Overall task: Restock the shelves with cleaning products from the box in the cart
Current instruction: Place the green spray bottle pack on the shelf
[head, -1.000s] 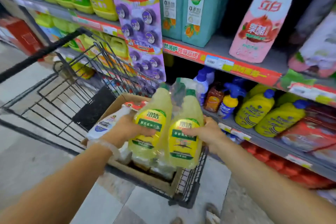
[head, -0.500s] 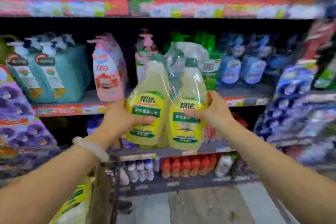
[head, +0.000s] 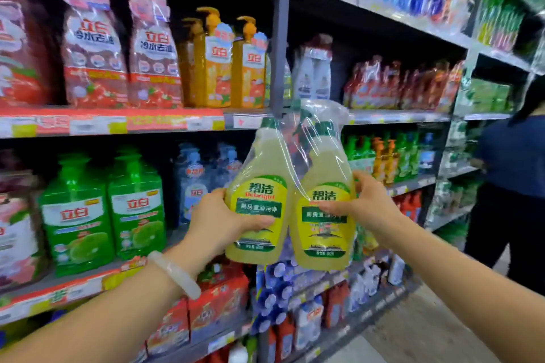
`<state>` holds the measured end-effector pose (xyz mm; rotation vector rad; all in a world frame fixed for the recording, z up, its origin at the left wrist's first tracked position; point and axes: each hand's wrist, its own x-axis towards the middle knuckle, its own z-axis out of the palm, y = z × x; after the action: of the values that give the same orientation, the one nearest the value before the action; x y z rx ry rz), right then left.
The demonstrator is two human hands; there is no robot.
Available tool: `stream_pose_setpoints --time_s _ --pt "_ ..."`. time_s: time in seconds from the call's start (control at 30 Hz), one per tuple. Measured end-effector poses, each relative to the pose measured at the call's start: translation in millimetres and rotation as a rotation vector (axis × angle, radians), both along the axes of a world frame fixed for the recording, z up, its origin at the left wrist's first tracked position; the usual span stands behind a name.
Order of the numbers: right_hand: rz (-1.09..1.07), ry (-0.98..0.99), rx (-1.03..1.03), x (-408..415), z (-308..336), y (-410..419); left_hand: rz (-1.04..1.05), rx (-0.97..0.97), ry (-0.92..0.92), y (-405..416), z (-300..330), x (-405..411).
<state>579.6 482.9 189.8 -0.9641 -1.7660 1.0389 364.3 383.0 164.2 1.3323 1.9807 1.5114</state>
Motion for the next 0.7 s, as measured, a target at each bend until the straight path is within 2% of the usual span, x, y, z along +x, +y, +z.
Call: stream_pose_setpoints --time_s 0.43,0.7 --pt "-0.182 0.135 0.084 39 39 169 -0.123 0.112 0.105 192 59 38" --pt "-0.173 0.218 0.300 12 131 310 -0.060 0.345 0.167 338 140 15"
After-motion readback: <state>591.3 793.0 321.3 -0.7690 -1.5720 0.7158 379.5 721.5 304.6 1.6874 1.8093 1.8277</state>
